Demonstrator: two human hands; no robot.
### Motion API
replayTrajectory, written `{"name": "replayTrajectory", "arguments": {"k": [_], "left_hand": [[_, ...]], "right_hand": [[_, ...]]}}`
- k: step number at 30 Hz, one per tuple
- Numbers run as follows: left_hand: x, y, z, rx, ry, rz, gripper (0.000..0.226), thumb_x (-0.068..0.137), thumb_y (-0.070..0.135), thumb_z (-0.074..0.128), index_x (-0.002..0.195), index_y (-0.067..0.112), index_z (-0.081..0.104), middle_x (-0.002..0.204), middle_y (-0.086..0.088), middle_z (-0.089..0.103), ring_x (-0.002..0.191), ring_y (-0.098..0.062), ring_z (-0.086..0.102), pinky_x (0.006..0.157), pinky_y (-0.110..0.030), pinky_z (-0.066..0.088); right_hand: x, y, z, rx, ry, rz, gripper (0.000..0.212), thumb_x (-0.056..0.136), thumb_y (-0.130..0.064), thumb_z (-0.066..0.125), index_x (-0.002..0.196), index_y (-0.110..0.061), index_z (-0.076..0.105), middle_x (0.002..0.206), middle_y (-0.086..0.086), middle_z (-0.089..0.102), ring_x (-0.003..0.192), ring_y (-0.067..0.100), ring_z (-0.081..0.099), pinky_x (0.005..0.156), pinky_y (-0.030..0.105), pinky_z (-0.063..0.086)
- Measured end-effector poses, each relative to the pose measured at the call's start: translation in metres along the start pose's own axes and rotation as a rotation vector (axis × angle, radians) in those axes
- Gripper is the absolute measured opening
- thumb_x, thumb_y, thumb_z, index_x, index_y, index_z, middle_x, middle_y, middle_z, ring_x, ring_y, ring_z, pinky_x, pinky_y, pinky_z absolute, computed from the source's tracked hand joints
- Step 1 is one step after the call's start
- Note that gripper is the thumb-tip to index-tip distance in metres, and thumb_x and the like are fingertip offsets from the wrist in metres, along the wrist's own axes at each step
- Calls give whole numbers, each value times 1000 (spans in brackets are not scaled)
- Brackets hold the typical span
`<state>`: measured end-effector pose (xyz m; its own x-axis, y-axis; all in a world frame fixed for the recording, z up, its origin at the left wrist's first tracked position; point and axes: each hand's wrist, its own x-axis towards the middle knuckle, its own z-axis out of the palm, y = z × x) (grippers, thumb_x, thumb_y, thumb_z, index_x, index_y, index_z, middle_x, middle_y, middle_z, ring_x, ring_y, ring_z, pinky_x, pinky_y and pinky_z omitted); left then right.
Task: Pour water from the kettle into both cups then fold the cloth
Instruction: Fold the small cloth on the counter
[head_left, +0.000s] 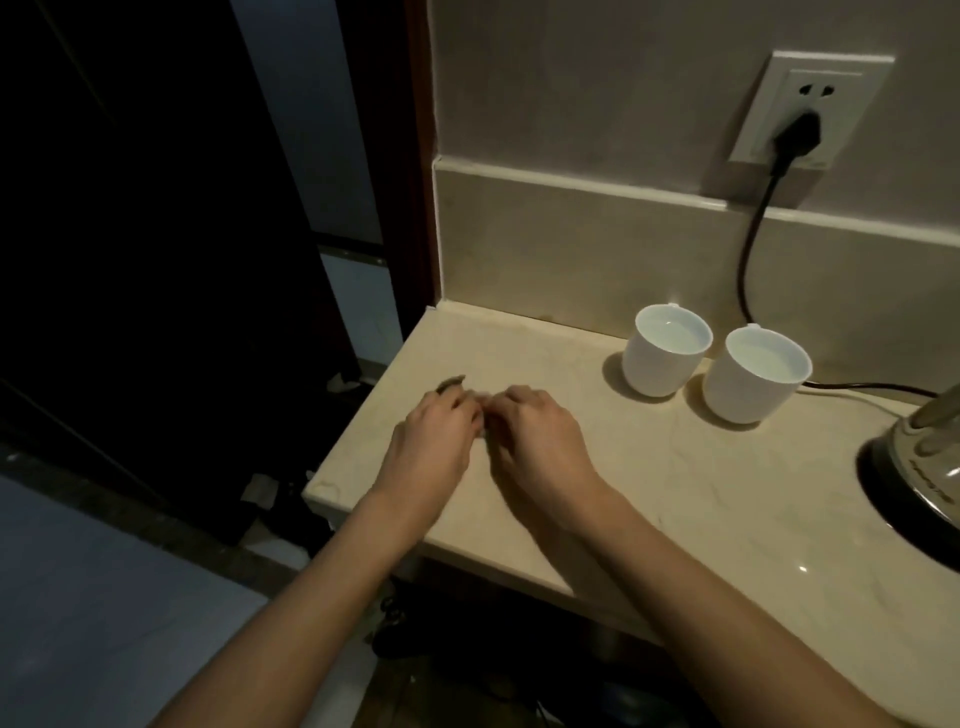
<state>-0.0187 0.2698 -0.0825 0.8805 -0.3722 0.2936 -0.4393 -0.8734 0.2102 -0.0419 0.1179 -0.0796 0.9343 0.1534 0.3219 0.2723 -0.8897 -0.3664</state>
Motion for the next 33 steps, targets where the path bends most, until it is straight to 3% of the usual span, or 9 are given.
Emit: {"name": "replayTrajectory", "arguments": {"k": [4, 7, 10, 13, 17, 21, 24, 29, 33], "left_hand": [[62, -29, 12, 42, 7, -98, 26, 103, 24, 51, 124, 17, 65, 127, -8, 62, 111, -27, 58, 83, -44, 55], [74, -36, 14, 62, 32, -129, 29, 103, 23, 52, 129, 17, 64, 124, -8, 63, 112, -28, 59, 84, -44, 53], [49, -28, 4, 70, 24, -122, 28, 102, 23, 51, 126, 17, 64, 124, -8, 63, 109, -26, 59, 86, -42, 53], [-9, -20, -6, 30, 18, -98, 28, 102, 27, 52, 127, 20, 62, 130, -2, 59, 110, -21, 59, 83, -39, 56], [-67, -15, -11, 2, 6, -37, 31, 88, 23, 75, 119, 20, 70, 123, -1, 65, 105, -21, 64, 68, -33, 59], [-28, -35, -3, -60, -6, -33, 33, 101, 26, 57, 133, 21, 62, 141, 2, 54, 122, -19, 53, 92, -37, 55], [32, -53, 9, -65, 35, -53, 33, 102, 22, 54, 134, 18, 62, 143, -3, 53, 128, -22, 52, 102, -40, 49], [84, -59, 20, -119, 58, -125, 32, 101, 18, 55, 132, 16, 64, 138, -6, 58, 122, -27, 55, 103, -40, 43], [44, -52, 11, -203, 54, -50, 30, 98, 27, 61, 126, 24, 69, 127, 2, 63, 113, -19, 58, 94, -34, 47]], "right_hand": [[79, 8, 24, -35, -32, 60, 26, 92, -15, 60, 114, -20, 73, 101, 6, 68, 93, 29, 63, 78, 41, 52], [94, 4, 31, -44, -16, 93, 26, 89, -11, 60, 112, -15, 73, 102, 9, 69, 94, 31, 63, 79, 40, 50], [66, -6, 28, 14, 7, 51, 27, 92, -11, 60, 116, -18, 71, 105, 5, 68, 96, 25, 62, 81, 36, 51], [9, -22, 20, 29, 4, -13, 29, 98, -24, 53, 124, -27, 65, 115, -5, 64, 104, 16, 58, 84, 32, 52], [-47, -45, 18, -10, 13, -27, 35, 93, -28, 61, 128, -26, 65, 127, -5, 64, 121, 18, 57, 82, 30, 56], [-6, -37, 24, -29, 3, 0, 33, 97, -29, 55, 128, -27, 63, 117, -5, 62, 112, 17, 55, 76, 34, 56], [55, -15, 38, -22, 10, 29, 30, 98, -26, 55, 126, -25, 68, 110, 1, 65, 102, 22, 59, 77, 37, 53], [115, 2, 46, -22, -14, 137, 27, 97, -24, 56, 116, -21, 74, 100, 8, 65, 96, 31, 62, 70, 35, 43], [61, -3, 29, 22, -5, 58, 29, 100, -30, 52, 123, -27, 69, 108, 2, 66, 98, 23, 59, 77, 36, 52]]}}
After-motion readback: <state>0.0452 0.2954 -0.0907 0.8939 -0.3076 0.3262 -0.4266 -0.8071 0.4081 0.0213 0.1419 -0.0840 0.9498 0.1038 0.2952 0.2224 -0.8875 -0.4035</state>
